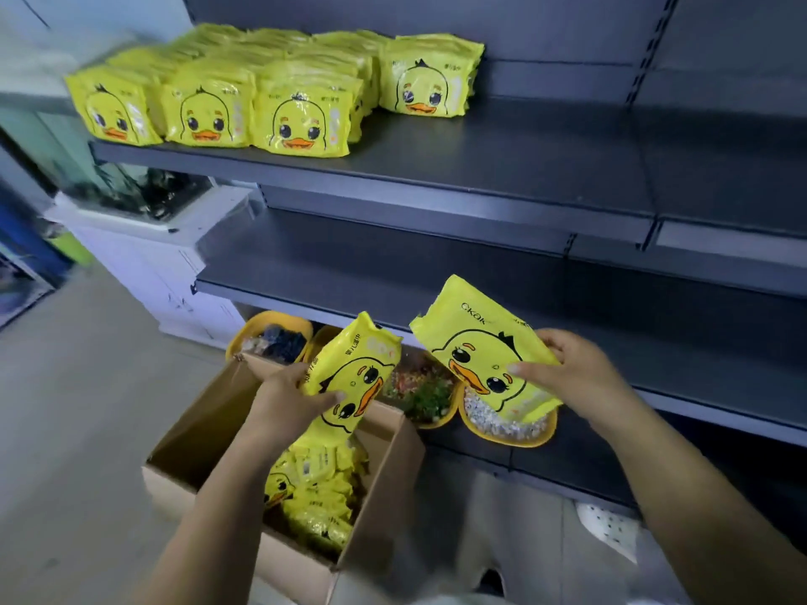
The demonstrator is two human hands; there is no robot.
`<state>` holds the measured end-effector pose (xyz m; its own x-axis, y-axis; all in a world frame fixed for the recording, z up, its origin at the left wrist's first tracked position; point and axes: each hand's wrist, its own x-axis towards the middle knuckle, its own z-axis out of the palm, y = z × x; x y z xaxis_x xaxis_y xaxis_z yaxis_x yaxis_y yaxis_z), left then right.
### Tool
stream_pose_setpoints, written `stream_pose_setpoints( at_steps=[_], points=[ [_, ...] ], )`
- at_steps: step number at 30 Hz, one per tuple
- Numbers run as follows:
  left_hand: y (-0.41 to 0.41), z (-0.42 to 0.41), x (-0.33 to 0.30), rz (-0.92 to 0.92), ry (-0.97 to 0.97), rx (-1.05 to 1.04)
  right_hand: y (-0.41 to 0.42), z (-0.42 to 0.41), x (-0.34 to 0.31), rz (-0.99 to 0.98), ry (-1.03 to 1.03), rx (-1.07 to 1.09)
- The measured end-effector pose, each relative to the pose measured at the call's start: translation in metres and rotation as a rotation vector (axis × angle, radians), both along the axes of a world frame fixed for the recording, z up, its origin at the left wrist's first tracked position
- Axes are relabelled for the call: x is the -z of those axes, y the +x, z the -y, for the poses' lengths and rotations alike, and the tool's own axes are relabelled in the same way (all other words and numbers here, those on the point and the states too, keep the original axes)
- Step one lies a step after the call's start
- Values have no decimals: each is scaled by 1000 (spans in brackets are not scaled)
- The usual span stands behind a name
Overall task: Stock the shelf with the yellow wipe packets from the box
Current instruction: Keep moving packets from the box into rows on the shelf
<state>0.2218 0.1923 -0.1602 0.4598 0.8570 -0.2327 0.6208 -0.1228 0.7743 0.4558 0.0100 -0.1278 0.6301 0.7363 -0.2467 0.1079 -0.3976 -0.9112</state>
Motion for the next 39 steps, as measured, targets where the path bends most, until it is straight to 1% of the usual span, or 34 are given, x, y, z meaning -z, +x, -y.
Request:
stream_pose_setpoints(
  at_steps=[3, 6, 11, 15, 17, 22, 25, 29, 33, 36, 39],
  points=[
    [34, -10, -18, -6, 82, 4, 43, -4, -24, 31, 38, -42],
    [61, -22, -45, -29, 180, -17, 77, -17, -53, 126, 48, -98],
    [87, -45, -100, -44, 320, 40, 107, -52, -100, 245, 159, -123],
    [108, -76, -130, -76, 477, 94, 124, -93, -127, 351, 186, -140],
    [119, -93, -142, -56, 505, 122, 131, -115, -136, 404, 188, -143],
    [144, -139, -158, 18, 557, 181, 152, -167, -160, 522, 152, -145],
    [156, -161, -162, 41, 549, 218, 171, -201, -168, 578, 123, -128],
    [163, -180, -161, 56, 525, 249, 197, -257, -161, 728, 3, -105],
    [165, -185, -159, -9, 564, 276, 206, -307, -151, 775, -106, -180],
    [163, -189, -159, -89, 596, 272, 210, -341, -148, 812, -145, -193],
    [161, -192, -159, -166, 637, 250, 214, -367, -144, 914, -202, -181]
  ],
)
